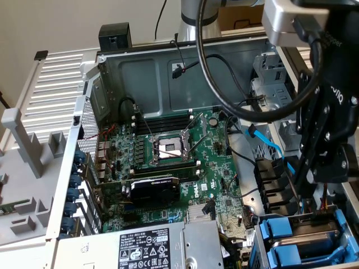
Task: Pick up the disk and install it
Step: 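Insert the second disk wire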
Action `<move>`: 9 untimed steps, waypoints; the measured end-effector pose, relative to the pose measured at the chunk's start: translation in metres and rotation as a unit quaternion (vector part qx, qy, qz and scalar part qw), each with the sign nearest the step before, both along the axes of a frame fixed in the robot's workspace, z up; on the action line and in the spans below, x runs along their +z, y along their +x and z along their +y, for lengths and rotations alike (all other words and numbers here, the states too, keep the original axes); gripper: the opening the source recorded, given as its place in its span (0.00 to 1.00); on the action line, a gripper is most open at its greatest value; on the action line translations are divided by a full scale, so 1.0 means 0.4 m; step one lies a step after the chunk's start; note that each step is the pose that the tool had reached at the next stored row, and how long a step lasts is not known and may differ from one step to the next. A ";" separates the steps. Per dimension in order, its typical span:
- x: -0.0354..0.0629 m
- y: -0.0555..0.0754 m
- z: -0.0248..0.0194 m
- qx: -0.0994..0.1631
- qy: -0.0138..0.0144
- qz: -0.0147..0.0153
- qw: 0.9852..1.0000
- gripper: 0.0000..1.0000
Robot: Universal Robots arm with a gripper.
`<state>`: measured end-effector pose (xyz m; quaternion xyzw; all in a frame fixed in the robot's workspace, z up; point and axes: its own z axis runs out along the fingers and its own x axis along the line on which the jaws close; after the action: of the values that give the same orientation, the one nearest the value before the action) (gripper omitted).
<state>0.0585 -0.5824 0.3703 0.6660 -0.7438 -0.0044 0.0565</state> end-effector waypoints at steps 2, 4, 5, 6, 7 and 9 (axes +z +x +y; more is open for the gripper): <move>0.000 -0.002 0.000 0.000 -0.001 0.000 1.000 0.16; 0.000 -0.004 0.000 0.000 -0.001 0.000 1.000 0.16; 0.000 -0.004 -0.001 0.000 -0.001 0.000 1.000 0.16; 0.000 -0.005 -0.002 0.000 -0.001 0.000 1.000 0.16; 0.000 -0.006 -0.003 0.000 -0.001 0.000 1.000 0.16; 0.000 -0.006 -0.006 0.000 -0.001 0.000 1.000 0.16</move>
<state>0.0561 -0.5847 0.3702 0.6661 -0.7437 -0.0040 0.0570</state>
